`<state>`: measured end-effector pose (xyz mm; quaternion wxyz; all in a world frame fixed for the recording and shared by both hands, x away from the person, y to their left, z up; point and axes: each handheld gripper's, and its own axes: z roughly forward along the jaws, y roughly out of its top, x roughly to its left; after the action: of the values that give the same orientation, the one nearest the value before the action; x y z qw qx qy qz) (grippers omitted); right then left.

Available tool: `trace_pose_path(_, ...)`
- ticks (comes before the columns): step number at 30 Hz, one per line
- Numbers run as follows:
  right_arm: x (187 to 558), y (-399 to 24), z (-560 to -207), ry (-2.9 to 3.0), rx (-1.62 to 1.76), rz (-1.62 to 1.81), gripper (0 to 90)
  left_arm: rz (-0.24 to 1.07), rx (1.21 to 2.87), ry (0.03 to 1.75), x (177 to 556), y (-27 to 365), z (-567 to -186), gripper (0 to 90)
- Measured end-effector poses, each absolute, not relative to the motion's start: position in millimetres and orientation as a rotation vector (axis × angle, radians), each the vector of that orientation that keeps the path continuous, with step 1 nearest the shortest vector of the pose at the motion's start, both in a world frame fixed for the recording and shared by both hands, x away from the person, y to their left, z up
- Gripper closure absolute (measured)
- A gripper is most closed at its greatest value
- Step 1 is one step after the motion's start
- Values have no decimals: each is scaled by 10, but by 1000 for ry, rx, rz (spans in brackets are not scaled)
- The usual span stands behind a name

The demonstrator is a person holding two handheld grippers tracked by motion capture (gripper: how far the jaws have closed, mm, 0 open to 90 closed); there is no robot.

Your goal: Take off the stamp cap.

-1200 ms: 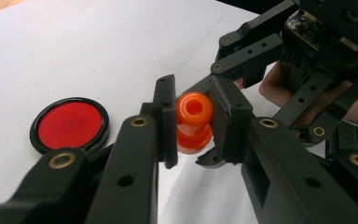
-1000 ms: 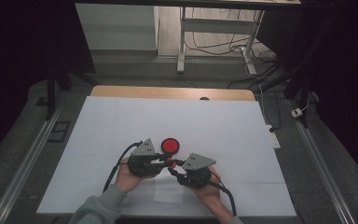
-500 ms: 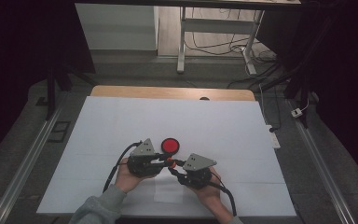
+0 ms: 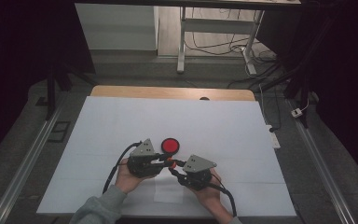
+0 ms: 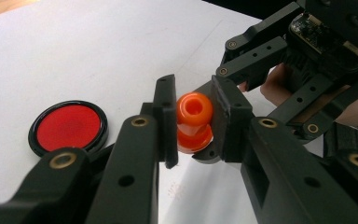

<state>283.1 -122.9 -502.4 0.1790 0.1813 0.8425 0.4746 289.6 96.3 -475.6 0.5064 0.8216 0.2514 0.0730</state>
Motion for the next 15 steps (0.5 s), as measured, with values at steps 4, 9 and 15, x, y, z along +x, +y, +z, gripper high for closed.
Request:
trace_pose_path(4, 2827, -1233, -5026, 2374, 516, 1355, 649, 175, 1976, 608, 2893, 963, -4754, 729)
trace_pose_path(9, 2824, -1231, -5024, 2378, 500, 1336, 649, 167, 1977, 609, 2893, 968, -4758, 729)
trace_pose_path(15, 2822, -1240, -5020, 2371, 486, 1337, 649, 172, 1971, 607, 2887, 966, -4758, 730)
